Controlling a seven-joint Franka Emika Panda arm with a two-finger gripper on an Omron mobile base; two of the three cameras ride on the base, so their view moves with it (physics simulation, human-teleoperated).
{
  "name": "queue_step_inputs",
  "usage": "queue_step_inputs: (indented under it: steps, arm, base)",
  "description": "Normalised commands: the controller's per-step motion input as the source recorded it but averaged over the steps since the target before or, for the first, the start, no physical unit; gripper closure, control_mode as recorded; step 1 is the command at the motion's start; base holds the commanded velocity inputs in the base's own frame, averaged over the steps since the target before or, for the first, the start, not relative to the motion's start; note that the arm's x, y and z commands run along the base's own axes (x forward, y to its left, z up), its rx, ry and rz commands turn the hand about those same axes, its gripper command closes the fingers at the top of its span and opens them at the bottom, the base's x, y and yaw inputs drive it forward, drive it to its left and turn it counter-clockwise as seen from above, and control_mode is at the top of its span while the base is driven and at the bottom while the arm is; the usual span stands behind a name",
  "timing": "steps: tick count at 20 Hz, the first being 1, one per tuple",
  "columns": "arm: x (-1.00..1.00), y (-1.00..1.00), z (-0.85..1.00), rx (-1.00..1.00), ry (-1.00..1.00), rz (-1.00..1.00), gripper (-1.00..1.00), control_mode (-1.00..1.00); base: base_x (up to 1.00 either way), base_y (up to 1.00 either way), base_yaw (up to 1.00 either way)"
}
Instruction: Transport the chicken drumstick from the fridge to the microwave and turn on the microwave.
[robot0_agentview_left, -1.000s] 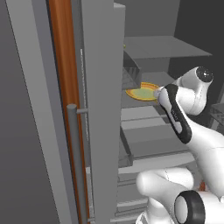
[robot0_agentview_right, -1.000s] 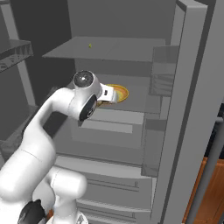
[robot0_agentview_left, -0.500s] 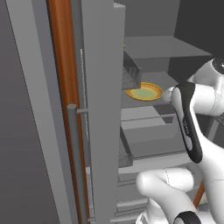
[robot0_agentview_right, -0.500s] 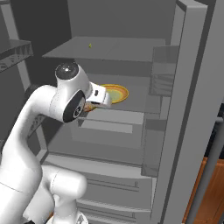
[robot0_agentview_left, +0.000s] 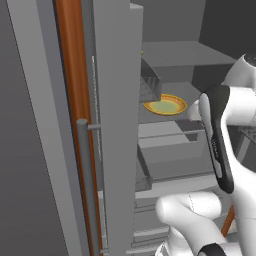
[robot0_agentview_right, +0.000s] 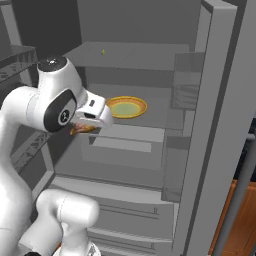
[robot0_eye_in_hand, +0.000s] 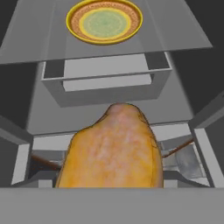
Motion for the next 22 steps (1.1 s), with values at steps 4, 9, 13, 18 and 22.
queue_step_inputs:
  steps: [4,9,13,18,22]
  arm:
    - [-0.45,0.15,0.0,0.0,0.07,0.0,1.0,-1.0]
    - [-0.52,0.02,0.0,0.0,0.02,0.0,1.0,-1.0]
    - [-0.59,-0.03,-0.01,0.0,0.0,0.03,1.0,-1.0]
    - [-0.71,-0.07,0.0,0.0,0.0,0.07,1.0,-1.0]
    - [-0.64,-0.02,0.0,0.0,0.02,0.07,1.0,-1.0]
  base:
    - [0.0,0.0,0.0]
    - [0.0,0.0,0.0]
    - [0.0,0.0,0.0]
    - [0.0,0.0,0.0]
    - [0.0,0.0,0.0]
